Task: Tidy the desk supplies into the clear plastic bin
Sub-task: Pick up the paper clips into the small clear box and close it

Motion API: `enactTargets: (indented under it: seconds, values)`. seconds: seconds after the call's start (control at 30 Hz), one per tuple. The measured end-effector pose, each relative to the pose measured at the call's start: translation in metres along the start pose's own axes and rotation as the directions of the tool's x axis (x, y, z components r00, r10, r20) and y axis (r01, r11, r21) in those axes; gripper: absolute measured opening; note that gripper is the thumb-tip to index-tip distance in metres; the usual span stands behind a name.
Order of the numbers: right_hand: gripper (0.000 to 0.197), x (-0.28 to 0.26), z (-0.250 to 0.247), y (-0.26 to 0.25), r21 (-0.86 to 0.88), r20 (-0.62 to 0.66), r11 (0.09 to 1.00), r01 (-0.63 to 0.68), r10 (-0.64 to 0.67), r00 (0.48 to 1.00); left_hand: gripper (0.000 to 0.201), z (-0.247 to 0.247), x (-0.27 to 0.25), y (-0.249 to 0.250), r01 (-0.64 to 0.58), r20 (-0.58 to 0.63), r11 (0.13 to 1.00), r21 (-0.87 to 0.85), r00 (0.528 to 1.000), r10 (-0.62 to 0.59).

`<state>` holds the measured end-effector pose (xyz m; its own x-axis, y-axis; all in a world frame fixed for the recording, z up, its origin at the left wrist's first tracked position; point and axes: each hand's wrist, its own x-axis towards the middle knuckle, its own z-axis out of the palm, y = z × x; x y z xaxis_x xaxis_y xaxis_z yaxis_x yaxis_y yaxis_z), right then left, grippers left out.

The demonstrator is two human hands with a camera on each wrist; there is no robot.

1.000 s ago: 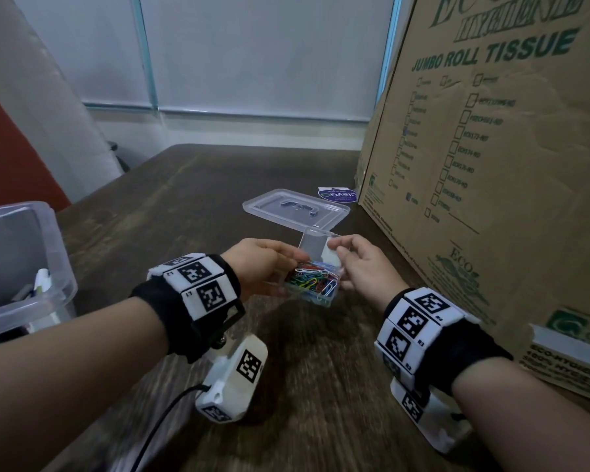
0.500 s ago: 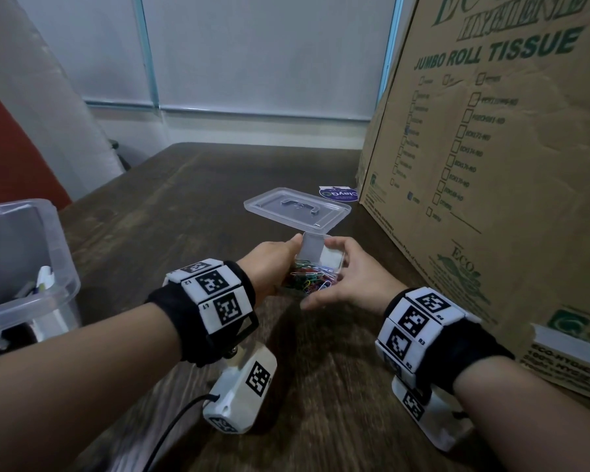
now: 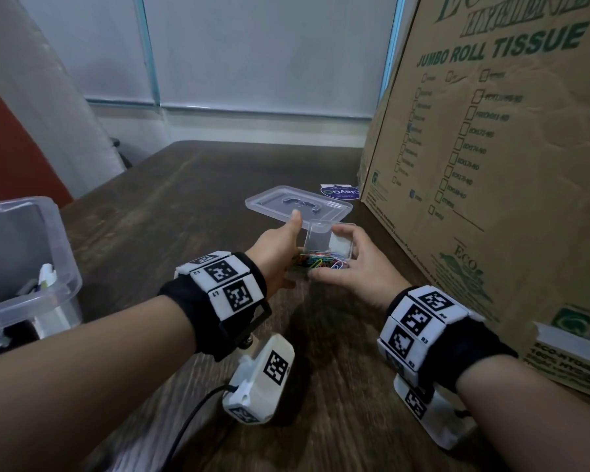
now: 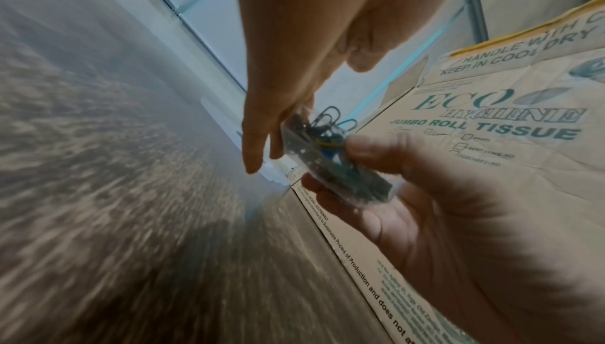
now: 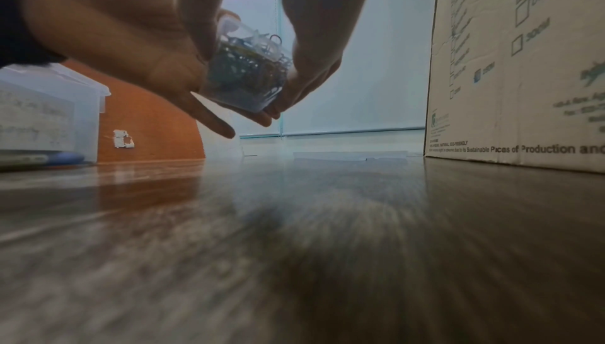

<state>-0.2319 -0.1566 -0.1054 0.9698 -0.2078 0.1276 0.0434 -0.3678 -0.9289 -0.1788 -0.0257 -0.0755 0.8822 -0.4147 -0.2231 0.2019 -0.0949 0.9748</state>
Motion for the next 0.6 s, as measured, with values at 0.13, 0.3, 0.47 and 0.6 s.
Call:
enactTargets:
  seconds: [0.13,0.3,0.47,0.6]
  values:
    - [0.09,-0.0001,0.0021,-0.0002,0.02,-0.02,1.0,0.019,-0.018,1.0,0.045,0.0007,-0.0003,0.0031,-0.011,0.027,1.0,-0.027,1.0,0.012]
    - [0.06,-0.0023,0.0009,-0.0024,0.125,-0.006,0.991,0.056,-0.055,0.998,0.047,0.0018,-0.0011,0.0078,0.043,0.076,0.993,-0.106,0.996,-0.035]
    - [0.053,-0.0065,0.0005,-0.0069,0.149,-0.006,0.983,0.106,-0.106,0.994,0.053,0.0017,0.0003,0.007,0.086,0.074,0.987,-0.133,0.994,-0.077]
    - [0.051,-0.008,0.0023,-0.0085,0.115,0.004,0.99,0.085,-0.086,0.996,0.058,-0.0023,0.0042,0.0036,0.145,0.083,0.976,-0.162,0.988,-0.133]
